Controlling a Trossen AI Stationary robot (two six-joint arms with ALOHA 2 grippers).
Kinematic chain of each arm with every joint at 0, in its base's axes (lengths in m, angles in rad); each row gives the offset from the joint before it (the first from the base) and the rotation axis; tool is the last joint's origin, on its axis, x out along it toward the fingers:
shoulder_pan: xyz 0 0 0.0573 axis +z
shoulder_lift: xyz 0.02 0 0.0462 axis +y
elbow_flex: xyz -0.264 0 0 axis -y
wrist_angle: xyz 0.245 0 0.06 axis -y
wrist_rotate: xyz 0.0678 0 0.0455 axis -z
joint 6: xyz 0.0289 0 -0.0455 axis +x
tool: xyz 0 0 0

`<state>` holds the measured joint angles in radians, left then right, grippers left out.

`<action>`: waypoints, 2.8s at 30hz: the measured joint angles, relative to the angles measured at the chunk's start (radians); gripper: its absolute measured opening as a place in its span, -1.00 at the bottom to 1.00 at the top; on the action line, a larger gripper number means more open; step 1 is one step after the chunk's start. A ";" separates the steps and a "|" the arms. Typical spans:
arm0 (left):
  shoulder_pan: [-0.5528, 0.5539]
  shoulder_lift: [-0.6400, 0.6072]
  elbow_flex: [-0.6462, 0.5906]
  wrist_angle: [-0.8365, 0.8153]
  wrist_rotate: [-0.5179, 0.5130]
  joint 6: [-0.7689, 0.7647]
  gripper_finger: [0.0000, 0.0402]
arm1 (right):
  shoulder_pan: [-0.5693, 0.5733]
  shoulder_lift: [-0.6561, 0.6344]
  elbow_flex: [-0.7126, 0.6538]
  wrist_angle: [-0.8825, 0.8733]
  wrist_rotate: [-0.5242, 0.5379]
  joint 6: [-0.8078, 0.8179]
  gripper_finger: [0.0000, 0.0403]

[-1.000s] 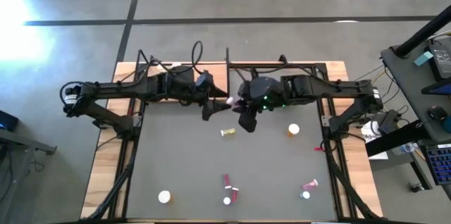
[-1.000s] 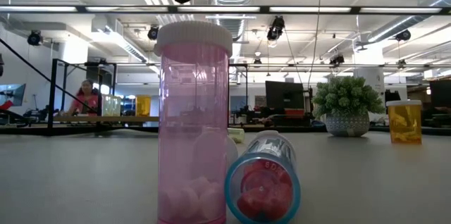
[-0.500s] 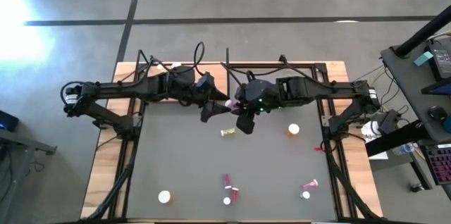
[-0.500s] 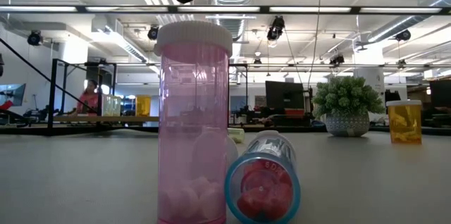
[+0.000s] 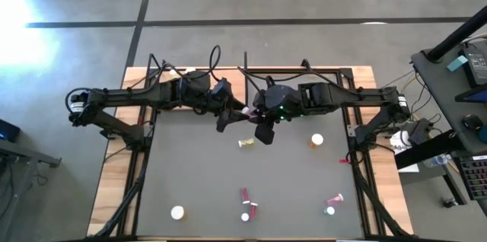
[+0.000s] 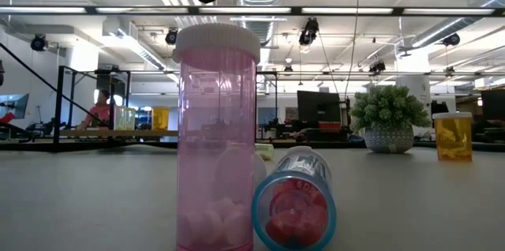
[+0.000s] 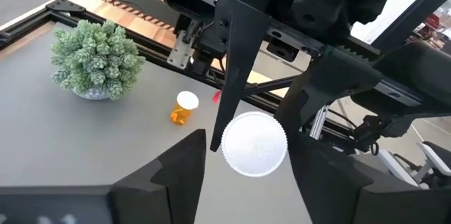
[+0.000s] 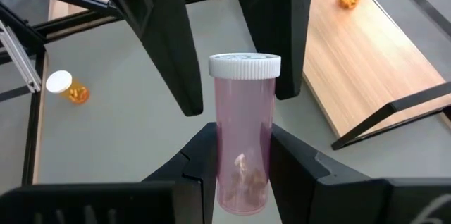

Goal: Pick and place medicine bottles onto shelf by color
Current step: Put the top left pink pill bottle on the shelf

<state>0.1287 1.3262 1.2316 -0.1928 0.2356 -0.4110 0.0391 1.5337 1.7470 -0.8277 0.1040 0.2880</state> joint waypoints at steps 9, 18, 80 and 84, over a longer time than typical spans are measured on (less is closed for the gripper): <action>0.000 0.000 0.000 0.000 0.007 0.000 -0.26 | 0.000 0.007 0.000 -0.005 0.000 0.001 -0.54; 0.000 0.000 -0.001 0.000 0.019 0.001 -0.45 | 0.000 0.007 0.000 -0.004 -0.001 0.007 -0.54; 0.429 0.199 -0.001 -0.519 -0.255 0.320 -0.48 | 0.000 -0.178 0.000 -0.271 0.029 0.173 0.09; 0.467 0.246 -0.001 -0.506 -0.341 0.320 -0.48 | 0.000 -0.178 0.000 -0.272 0.030 0.173 0.09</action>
<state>0.5956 1.5718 1.2308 -0.6989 -0.1057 -0.0907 0.0387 1.3560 1.7470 -1.0996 0.1339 0.4610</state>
